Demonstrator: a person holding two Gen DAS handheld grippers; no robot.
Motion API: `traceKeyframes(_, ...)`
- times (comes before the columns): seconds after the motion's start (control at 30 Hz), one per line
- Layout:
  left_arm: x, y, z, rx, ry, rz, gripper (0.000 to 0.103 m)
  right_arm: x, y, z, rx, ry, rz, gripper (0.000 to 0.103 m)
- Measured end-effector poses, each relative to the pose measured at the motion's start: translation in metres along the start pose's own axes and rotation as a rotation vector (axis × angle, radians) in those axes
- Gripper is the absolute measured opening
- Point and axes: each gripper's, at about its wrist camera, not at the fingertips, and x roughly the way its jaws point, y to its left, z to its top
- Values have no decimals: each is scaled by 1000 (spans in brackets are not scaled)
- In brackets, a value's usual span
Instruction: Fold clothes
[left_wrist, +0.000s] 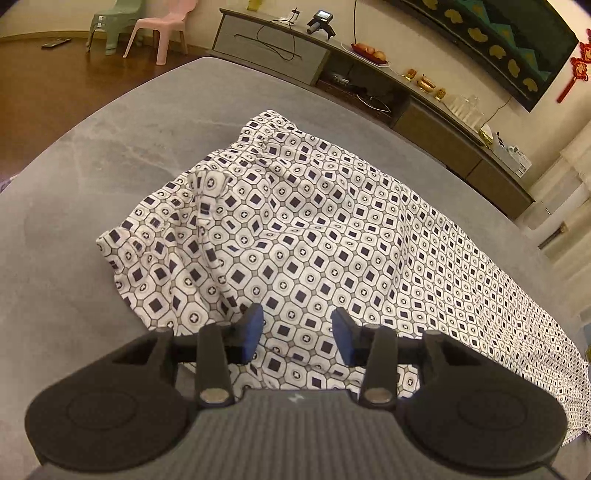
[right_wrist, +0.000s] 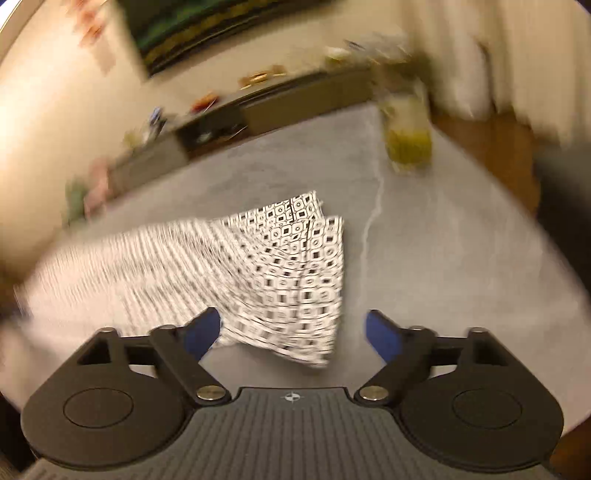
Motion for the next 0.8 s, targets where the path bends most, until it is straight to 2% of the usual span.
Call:
traceKeyframes(0.07, -1, -1, -1, 7, 1, 3, 42, 15, -1, 3, 112, 25, -31, 88)
traceKeyframes(0.17, -2, 0, -3, 7, 3, 0, 42, 44, 1, 4, 127, 100, -155, 82)
traceKeyframes(0.2, -3, 0, -3, 1, 4, -5, 43, 49, 2, 3, 134, 111, -173, 74)
traceKeyframes(0.23, -4, 2, -3, -13, 4, -16, 44, 53, 0, 3, 147, 108, -179, 73)
traceKeyframes(0.33, -16, 18, -1, -147, -26, -102, 51, 47, -1, 3, 212, 84, -161, 72)
traceKeyframes(0.47, -31, 52, -8, -380, -69, -192, 63, 30, 1, 4, 278, 44, -123, 73)
traceKeyframes(0.53, -35, 66, -14, -485, -73, -237, 64, 24, 1, 1, 311, 53, -86, 75)
traceKeyframes(0.67, -31, 63, -13, -492, -53, -213, 70, 29, 4, -6, 357, 99, -39, 77)
traceKeyframes(0.8, -14, 52, -9, -474, -7, -207, 71, 40, 5, -10, 384, 116, -27, 78)
